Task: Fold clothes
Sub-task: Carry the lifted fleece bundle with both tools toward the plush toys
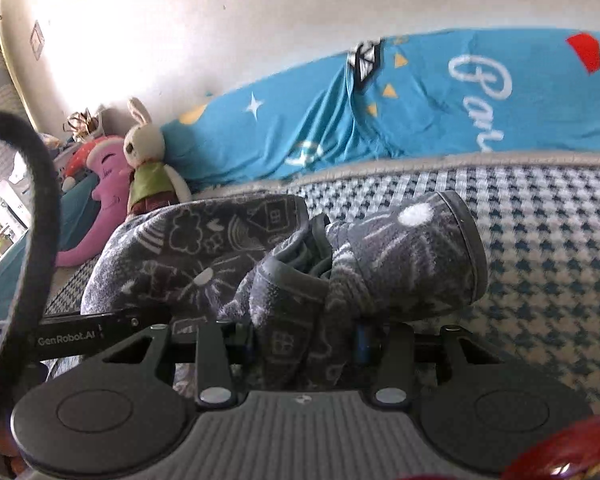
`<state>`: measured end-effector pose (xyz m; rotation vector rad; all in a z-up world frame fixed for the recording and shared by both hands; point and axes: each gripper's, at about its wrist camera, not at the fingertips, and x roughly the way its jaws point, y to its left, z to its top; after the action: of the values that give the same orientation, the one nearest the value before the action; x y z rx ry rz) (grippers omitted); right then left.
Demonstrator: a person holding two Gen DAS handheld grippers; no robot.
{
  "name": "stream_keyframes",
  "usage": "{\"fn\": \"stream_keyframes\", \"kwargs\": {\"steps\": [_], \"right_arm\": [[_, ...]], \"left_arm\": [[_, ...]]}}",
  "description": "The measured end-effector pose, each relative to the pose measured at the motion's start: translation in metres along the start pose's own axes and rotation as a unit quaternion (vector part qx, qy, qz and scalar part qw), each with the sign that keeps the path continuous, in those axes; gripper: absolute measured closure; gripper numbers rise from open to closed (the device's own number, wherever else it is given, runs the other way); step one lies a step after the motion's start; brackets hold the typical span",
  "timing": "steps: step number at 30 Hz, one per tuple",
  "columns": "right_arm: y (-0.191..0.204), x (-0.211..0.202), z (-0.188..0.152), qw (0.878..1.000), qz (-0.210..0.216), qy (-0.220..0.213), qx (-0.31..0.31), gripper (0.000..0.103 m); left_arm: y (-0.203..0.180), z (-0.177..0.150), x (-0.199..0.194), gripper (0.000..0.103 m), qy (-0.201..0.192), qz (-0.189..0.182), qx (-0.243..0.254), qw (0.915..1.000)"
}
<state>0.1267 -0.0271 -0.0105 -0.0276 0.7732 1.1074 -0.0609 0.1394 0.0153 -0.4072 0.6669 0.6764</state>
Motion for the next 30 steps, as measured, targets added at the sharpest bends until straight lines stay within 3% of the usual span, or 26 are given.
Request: {"fn": "stream_keyframes", "kwargs": {"steps": [6,13,16,24,30], "right_arm": [[-0.008,0.009,-0.003,0.999,-0.001,0.020,0.031,0.052],[-0.023,0.013,-0.005,0.995,0.004,0.044,0.085,0.034],[-0.030,0.015,-0.005,0.993,0.009,0.051,0.107,0.030],[-0.035,0.028,-0.009,0.989,0.010,0.064,0.135,0.025],[-0.026,0.034,-0.013,0.990,0.004,0.059,0.125,0.018]], "left_arm": [[0.013,-0.003,0.015,0.026,0.031,-0.008,-0.023,0.9992],[0.020,-0.007,0.018,0.001,0.032,0.002,-0.037,0.9988],[0.025,-0.009,0.021,0.000,0.030,0.007,-0.043,0.9986],[0.041,-0.016,0.032,0.000,0.049,-0.020,-0.078,0.9956],[0.034,-0.016,0.037,0.000,0.048,-0.016,-0.061,0.9969]]}}
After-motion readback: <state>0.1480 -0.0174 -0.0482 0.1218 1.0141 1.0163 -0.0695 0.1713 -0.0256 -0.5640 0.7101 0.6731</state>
